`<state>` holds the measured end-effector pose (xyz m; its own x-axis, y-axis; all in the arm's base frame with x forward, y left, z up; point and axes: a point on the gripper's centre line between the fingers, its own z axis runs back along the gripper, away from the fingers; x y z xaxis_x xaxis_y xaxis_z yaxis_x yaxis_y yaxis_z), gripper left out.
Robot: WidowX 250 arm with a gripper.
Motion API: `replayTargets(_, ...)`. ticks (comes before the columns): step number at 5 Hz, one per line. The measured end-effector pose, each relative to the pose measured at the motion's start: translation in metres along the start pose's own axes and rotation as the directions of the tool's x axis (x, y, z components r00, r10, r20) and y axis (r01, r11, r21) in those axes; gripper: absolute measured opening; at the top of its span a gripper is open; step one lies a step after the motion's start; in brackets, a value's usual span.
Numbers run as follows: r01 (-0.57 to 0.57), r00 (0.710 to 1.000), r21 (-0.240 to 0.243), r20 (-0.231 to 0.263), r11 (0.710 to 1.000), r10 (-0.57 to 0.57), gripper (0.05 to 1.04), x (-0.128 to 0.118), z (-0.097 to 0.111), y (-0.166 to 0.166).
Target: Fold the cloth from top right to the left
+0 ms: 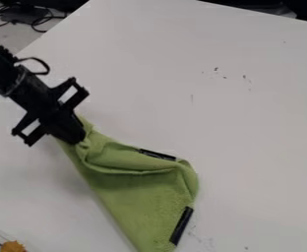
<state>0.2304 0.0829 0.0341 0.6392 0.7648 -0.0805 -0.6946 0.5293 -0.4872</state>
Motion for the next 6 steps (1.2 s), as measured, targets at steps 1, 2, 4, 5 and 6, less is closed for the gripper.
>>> replayTargets(1,0.000,0.999,0.000,0.045,1.000,0.000,0.082,-0.010,-0.015,0.013)
replayTargets(2,0.017,0.998,-0.001,0.056,1.000,-0.017,0.103,-0.012,-0.019,0.016)
replayTargets(4,0.041,0.997,0.063,0.064,0.997,-0.045,0.556,-0.008,0.000,-0.001)
replayTargets(5,0.050,0.994,0.087,0.095,0.995,-0.058,0.856,-0.010,0.018,-0.011)
replayTargets(6,0.048,0.993,0.140,0.099,0.989,-0.062,1.007,-0.016,0.035,-0.028)
